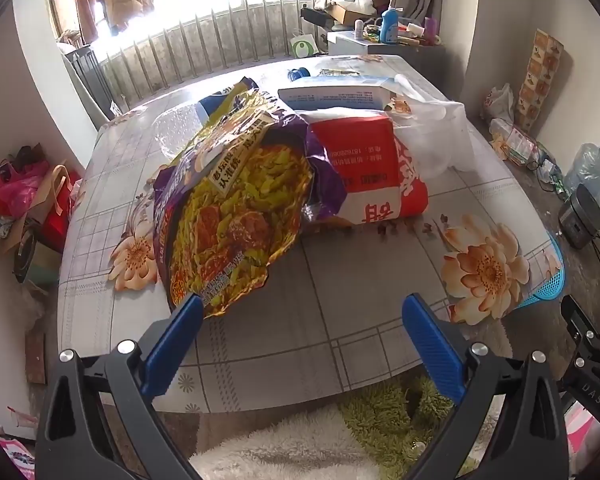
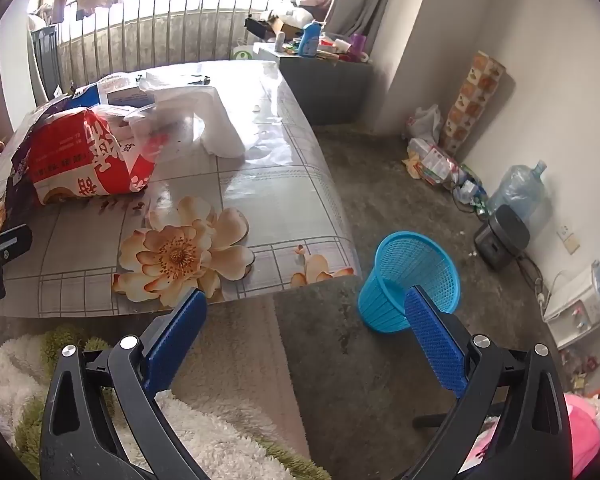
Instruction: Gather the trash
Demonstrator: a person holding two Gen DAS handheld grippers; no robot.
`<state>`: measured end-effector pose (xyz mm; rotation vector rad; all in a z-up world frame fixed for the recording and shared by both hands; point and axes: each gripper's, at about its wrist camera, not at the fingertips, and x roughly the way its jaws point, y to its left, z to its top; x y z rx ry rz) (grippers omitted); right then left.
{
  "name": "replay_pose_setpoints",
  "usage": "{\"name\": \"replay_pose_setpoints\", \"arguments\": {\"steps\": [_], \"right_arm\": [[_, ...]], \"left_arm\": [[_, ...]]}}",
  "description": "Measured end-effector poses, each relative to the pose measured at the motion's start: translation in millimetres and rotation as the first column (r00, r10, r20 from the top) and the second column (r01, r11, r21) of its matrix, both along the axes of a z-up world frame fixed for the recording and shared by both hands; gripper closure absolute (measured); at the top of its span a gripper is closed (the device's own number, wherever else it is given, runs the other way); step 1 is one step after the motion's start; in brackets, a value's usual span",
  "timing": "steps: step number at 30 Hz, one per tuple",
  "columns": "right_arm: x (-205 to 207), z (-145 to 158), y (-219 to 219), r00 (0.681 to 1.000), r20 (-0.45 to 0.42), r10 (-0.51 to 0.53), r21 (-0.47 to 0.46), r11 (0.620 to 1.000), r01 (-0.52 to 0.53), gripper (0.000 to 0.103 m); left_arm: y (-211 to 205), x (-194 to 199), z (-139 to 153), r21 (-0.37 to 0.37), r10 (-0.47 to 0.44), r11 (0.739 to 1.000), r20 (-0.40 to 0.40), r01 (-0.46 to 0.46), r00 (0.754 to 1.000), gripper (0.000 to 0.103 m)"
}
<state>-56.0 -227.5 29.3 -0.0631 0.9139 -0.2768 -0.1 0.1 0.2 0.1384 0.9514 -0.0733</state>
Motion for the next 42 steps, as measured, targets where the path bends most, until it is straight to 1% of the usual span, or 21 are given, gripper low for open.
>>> {"name": "replay_pose_setpoints", "arguments": {"steps": [4, 6, 13, 20, 42], "right_arm": [[0.2, -0.5, 0.0, 1.000, -0.004, -0.001, -0.001, 1.000, 0.001, 0.008], [0.3, -0.8, -0.2, 1.000, -0.005, -0.002, -0.002, 1.000, 0.002, 0.008], [1.2, -1.2, 2.8, 1.000, -0.004, -0.009, -0.005, 1.000, 0.009, 0.008], [1.9, -9.1, 9.3, 1.000, -0.008, -0.001, 0.003, 1.000, 0.001, 0.008], [4.7, -6.2, 10.5, 1.000, -0.014, 0.002, 0.017, 1.000, -0.002, 0.008]], "left_arm": [[-0.9, -2.0, 1.4, -0.003, 0.004, 1.000, 0.009, -0.004, 1.000, 0.006], [1.6, 0.6, 0.8, -0.012, 0.003, 1.000, -0.008, -0.003, 1.000, 0.006], [1.4, -0.7, -2.0, -0.011, 0.002, 1.000, -0.013, -0.002, 1.000, 0.006], [5.9, 1.7, -6.6, -0.010, 0.003, 1.000, -0.015, -0.003, 1.000, 0.006], [6.9, 0.3, -8.6, -0.003, 0.016, 1.000, -0.026, -0.016, 1.000, 0.006]]}}
